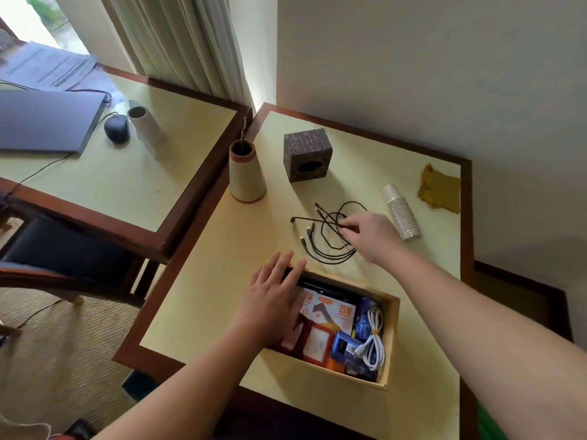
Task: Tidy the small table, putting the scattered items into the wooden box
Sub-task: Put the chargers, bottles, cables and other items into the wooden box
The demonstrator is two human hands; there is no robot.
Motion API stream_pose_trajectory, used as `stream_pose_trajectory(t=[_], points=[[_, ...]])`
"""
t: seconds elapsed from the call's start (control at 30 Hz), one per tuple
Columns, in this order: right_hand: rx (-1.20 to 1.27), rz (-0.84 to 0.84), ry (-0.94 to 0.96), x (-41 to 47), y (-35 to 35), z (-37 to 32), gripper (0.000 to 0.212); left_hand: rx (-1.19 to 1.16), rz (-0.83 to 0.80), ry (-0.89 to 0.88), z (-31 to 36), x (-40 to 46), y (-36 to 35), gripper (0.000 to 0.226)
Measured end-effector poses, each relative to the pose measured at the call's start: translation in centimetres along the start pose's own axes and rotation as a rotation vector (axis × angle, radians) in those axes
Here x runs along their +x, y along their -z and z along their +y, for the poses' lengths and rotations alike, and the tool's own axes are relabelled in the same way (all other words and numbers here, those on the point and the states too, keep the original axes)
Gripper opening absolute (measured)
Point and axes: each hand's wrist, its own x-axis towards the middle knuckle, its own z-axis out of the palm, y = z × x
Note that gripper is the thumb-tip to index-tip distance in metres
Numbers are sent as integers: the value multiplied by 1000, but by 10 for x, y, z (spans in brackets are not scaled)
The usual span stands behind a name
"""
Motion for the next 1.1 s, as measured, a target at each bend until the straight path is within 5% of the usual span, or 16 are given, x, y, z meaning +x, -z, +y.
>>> stream_pose_trajectory(t=[0.4, 0.6, 0.9, 1.1], points=[[395, 507, 159, -86, 193, -42, 10, -307, 336, 74, 75, 63, 114, 84], [665, 523, 305, -136, 276, -95, 13, -432, 196, 35, 124, 98, 180, 117], [975, 706, 515, -178, 360, -160, 13, -786, 101, -148, 150, 98, 240, 42], [804, 746, 398, -205, 379, -136, 17, -955, 166, -189, 136, 92, 279, 41]])
